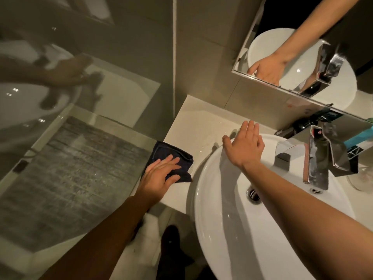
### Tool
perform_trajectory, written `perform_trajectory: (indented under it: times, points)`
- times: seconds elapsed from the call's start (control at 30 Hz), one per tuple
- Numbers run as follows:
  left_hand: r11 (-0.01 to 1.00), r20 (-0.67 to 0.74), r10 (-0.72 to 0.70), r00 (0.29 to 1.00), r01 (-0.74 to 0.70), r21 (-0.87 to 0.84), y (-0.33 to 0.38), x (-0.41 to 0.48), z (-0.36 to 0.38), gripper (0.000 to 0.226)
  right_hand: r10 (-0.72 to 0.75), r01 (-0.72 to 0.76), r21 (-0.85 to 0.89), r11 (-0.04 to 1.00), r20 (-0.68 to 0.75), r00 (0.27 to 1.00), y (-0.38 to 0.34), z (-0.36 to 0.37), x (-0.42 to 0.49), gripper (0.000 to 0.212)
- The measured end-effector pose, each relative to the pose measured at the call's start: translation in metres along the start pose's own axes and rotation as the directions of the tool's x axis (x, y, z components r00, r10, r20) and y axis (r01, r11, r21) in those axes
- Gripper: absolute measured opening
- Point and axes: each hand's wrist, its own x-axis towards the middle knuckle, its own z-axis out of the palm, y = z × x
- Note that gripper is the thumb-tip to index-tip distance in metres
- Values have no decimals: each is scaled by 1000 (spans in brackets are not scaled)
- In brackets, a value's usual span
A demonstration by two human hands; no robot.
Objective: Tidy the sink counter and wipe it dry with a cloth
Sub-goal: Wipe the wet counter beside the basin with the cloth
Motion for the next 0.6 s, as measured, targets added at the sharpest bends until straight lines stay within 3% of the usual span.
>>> perform_trajectory:
  times: [0.3, 0.43, 0.5, 0.57, 0.6]
  points:
    - [996, -138, -68, 988, 60, -63, 9, -75, 4, 33, -8, 8, -6, 1000, -9, 1000, 0, -1, 2, 87]
    - [982, -77, -171, 982, 164, -89, 17, -106, -2, 42, -11, 11, -9, 1000, -10, 1000, 0, -2, 3, 88]
    - [935, -11, -315, 949, 309, -173, 27, -119, -15, 38, -8, 8, -6, 1000, -9, 1000, 0, -2, 3, 89]
    - [832, 45, -451, 892, 438, -340, 44, -127, -33, 18, -9, 9, -8, 1000, -6, 1000, 1, -2, 4, 89]
    - [763, 61, -501, 863, 474, -441, 52, -131, -40, 22, -10, 10, -9, 1000, -2, 1000, 1, -3, 4, 89]
